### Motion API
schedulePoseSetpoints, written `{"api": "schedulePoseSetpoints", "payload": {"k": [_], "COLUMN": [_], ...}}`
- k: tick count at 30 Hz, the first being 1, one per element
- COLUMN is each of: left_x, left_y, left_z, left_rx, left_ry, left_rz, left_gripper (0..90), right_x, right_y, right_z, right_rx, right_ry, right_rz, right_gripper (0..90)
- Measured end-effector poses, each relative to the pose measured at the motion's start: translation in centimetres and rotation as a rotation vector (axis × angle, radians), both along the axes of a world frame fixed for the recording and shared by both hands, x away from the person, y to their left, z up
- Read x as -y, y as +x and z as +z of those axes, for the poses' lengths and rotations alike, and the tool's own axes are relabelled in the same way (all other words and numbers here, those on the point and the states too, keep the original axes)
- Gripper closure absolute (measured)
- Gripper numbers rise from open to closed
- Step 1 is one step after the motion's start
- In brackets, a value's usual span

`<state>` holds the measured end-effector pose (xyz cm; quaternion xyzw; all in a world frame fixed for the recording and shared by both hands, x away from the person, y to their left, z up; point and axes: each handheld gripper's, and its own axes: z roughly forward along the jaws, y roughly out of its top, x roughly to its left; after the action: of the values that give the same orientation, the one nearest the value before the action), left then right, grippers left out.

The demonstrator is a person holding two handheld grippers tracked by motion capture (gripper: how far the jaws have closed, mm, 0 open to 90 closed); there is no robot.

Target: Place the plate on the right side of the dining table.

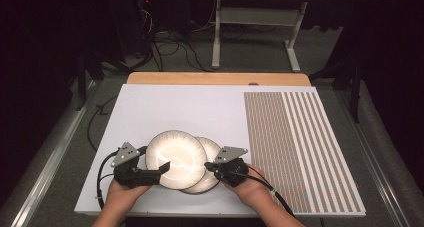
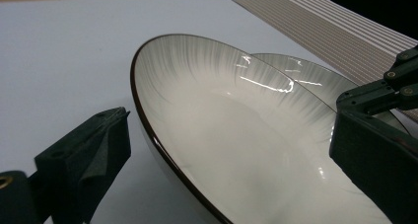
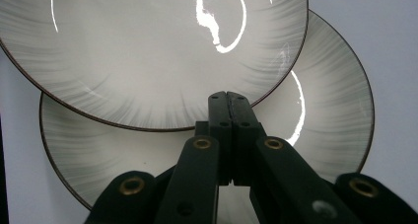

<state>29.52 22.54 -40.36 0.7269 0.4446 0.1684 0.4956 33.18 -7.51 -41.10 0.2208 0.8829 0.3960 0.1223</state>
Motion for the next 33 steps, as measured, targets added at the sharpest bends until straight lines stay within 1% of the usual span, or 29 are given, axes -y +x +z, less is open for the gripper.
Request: {"api": "schedulePoseSetpoints", "payload": {"k": [1,2,3,4,5,6,7,8,10,11,13,14,15,16,17,18,20,22,23,24,25,26,29,30,33], "left_x": [0.0,0.0,0.1,0.1,0.2,0.3,0.3,0.3,0.3,0.3,0.2,0.2,0.1,0.0,-0.2,-0.2,-0.2,-0.2,-0.2,-0.3,-0.5,-0.6,-0.7,-0.7,-0.8], "left_y": [0.1,0.1,0.2,0.2,0.2,0.4,0.4,0.4,0.5,0.5,0.4,0.4,0.5,0.5,0.7,0.7,0.8,0.8,0.8,0.8,0.8,0.8,0.9,0.9,0.9], "left_z": [-0.2,-0.2,-0.3,-0.3,-0.4,-0.6,-0.7,-0.7,-0.7,-0.6,-0.5,-0.5,-0.5,-0.4,-0.4,-0.4,-0.5,-0.6,-0.6,-0.6,-0.7,-0.7,-0.6,-0.6,-0.6], "left_rx": [-0.039,-0.039,-0.08,-0.08,-0.096,-0.132,-0.15,-0.15,-0.171,-0.186,-0.201,-0.201,-0.211,-0.223,-0.25,-0.25,-0.276,-0.292,-0.293,-0.292,-0.296,-0.299,-0.309,-0.315,-0.316], "left_ry": [-0.019,-0.019,-0.017,-0.017,-0.013,-0.017,-0.028,-0.028,-0.043,-0.048,-0.055,-0.055,-0.059,-0.065,-0.077,-0.077,-0.078,-0.077,-0.074,-0.068,-0.075,-0.078,-0.089,-0.099,-0.104], "left_rz": [-0.012,-0.012,-0.029,-0.029,-0.038,-0.05,-0.056,-0.056,-0.057,-0.05,-0.038,-0.038,-0.029,-0.026,-0.02,-0.02,-0.031,-0.039,-0.04,-0.039,-0.033,-0.03,-0.028,-0.02,-0.023], "left_gripper": [6.7,7.2,7.8,8.7,9.8,11.3,13.0,14.7,17.0,18.3,21.2,24.0,24.0,27.9,29.5,32.0,36.4,38.1,40.9,40.9,45.3,47.3,49.1,49.7,51.2], "right_x": [0.0,0.0,0.0,0.0,0.0,0.0,0.0,0.0,0.0,0.0,0.0,0.0,0.0,0.0,0.0,0.0,0.0,0.0,0.0,0.0,0.0,0.0,0.0,-0.1,-0.1], "right_y": [0.0,0.0,0.0,0.0,0.0,0.0,0.0,0.0,0.0,0.0,0.0,0.0,0.0,0.0,-0.1,0.0,-0.1,-0.1,-0.1,-0.1,-0.1,-0.1,-0.1,-0.2,-0.2], "right_z": [0.0,0.0,0.0,0.0,0.0,0.0,0.0,0.0,0.0,0.0,0.0,0.0,0.0,0.0,0.0,0.0,0.0,0.0,0.0,0.0,0.0,0.0,0.1,0.1,0.1], "right_rx": [0.003,0.003,0.004,0.005,0.007,0.006,0.008,0.009,0.009,0.011,0.009,0.009,0.009,0.009,0.009,0.009,0.009,0.007,0.006,0.006,0.008,0.008,0.007,0.007,0.006], "right_ry": [0.0,0.0,-0.001,-0.001,-0.001,-0.001,-0.001,-0.003,-0.005,-0.002,-0.005,-0.005,-0.005,-0.004,-0.005,-0.005,0.001,0.001,0.002,0.002,-0.001,0.001,-0.007,-0.006,-0.006], "right_rz": [0.001,0.001,0.002,0.002,0.002,0.002,0.001,0.002,0.003,0.005,0.003,0.003,0.003,0.002,0.002,0.003,0.004,0.003,0.004,0.004,0.004,0.005,0.004,0.005,0.005], "right_gripper": [90.0,90.0,90.0,90.0,90.0,90.0,90.0,90.0,90.0,90.0,90.0,90.0,90.0,90.0,90.0,90.0,90.0,90.0,90.0,90.0,90.0,90.0,90.0,90.0,90.0]}}
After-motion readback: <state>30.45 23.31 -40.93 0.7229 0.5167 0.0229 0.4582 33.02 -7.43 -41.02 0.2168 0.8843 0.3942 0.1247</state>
